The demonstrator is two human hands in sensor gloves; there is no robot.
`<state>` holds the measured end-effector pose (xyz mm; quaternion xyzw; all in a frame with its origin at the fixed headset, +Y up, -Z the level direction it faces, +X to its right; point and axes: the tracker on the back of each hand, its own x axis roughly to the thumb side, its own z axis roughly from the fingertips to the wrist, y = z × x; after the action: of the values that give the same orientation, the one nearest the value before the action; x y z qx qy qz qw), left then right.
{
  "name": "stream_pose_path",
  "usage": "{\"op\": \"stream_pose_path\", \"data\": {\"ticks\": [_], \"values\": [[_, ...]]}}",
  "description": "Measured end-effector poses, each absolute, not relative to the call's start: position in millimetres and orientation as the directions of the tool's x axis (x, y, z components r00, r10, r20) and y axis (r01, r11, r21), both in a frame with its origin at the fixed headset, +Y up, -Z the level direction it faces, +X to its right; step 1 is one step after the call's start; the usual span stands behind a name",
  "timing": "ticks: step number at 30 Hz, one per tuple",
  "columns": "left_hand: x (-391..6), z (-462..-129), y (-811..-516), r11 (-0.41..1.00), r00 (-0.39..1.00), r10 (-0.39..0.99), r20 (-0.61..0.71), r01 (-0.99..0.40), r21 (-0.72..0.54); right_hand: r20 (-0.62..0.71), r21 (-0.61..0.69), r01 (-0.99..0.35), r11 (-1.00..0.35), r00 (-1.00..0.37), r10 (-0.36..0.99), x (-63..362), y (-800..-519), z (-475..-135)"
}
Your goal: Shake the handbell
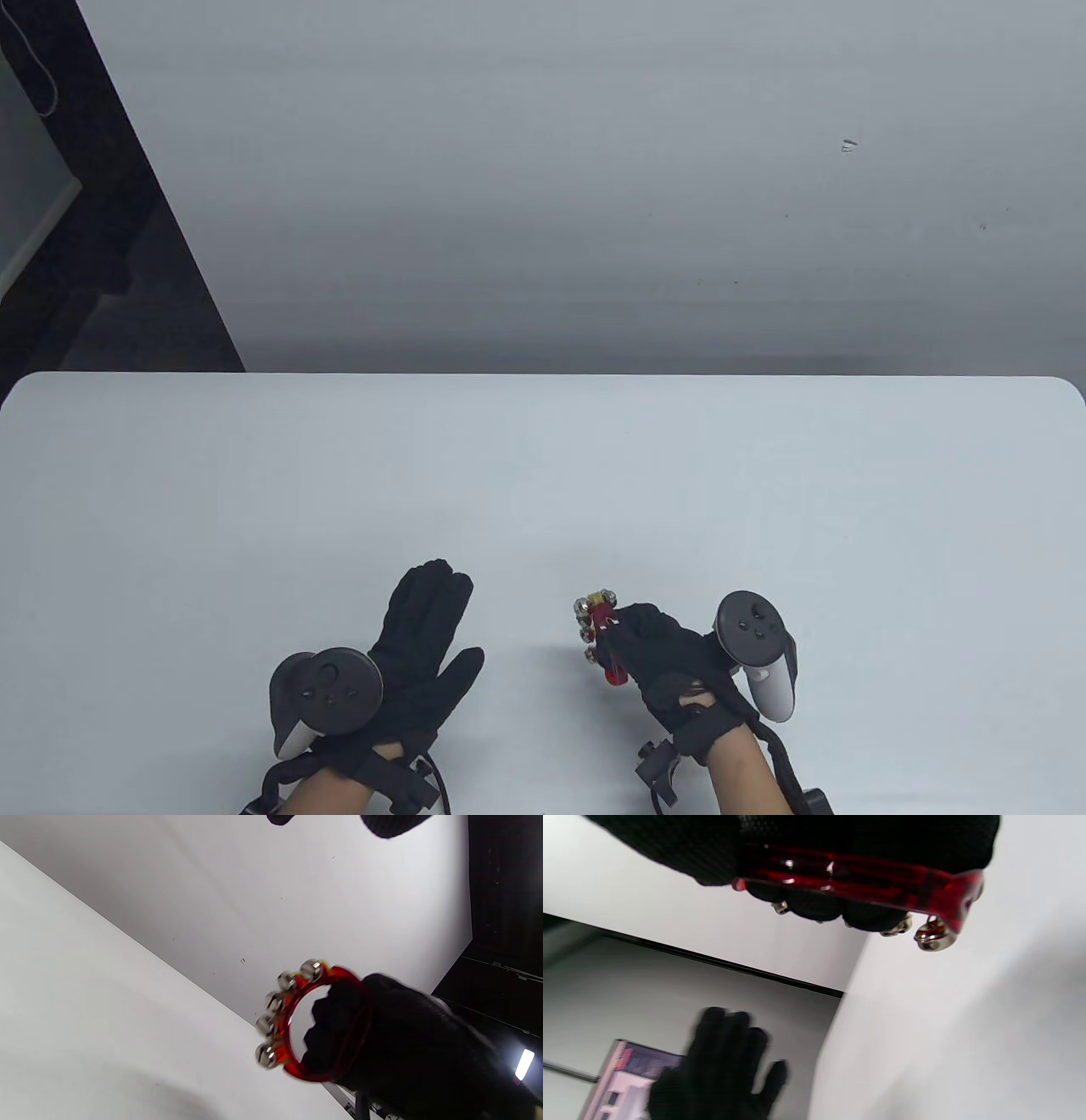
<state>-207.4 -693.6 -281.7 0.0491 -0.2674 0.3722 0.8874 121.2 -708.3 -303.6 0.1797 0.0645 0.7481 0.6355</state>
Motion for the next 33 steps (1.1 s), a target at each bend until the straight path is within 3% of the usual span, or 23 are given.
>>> {"op": "stream_pose_path", "data": {"ticks": [2,4,9,23,26,28,30,33], "values": [[-207,-282,-693,0.719,0.582,0.634,0.51,-0.686,-0.112,0.343,0.3,-0.938,-0.172,-0.062,0.937,122,-677,-290],[-207,-282,-693,0.721,0.582,0.632,0.511,-0.684,-0.112,0.392,0.262,-0.953,-0.154,-0.04,0.919,122,-665,-282],[-205,-282,-695,0.723,0.585,0.633,0.507,-0.68,-0.119,0.174,0.31,-0.929,-0.202,-0.153,0.973,125,-715,-303],[-207,-282,-693,0.714,0.575,0.638,0.513,-0.691,-0.113,0.01,0.339,-0.923,-0.181,-0.189,0.982,127,-748,-316],[-207,-282,-693,0.715,0.578,0.639,0.508,-0.69,-0.115,0.09,0.336,-0.928,-0.161,-0.139,0.986,126,-726,-311],[-207,-283,-694,0.715,0.579,0.64,0.504,-0.689,-0.117,0.234,0.311,-0.931,-0.189,-0.117,0.965,125,-699,-301],[-207,-283,-694,0.717,0.581,0.64,0.503,-0.687,-0.118,0.371,0.277,-0.954,-0.118,-0.007,0.929,130,-669,-287],[-207,-283,-694,0.718,0.581,0.639,0.504,-0.686,-0.119,0.274,0.254,-0.963,-0.089,-0.017,0.962,132,-687,-296]]}}
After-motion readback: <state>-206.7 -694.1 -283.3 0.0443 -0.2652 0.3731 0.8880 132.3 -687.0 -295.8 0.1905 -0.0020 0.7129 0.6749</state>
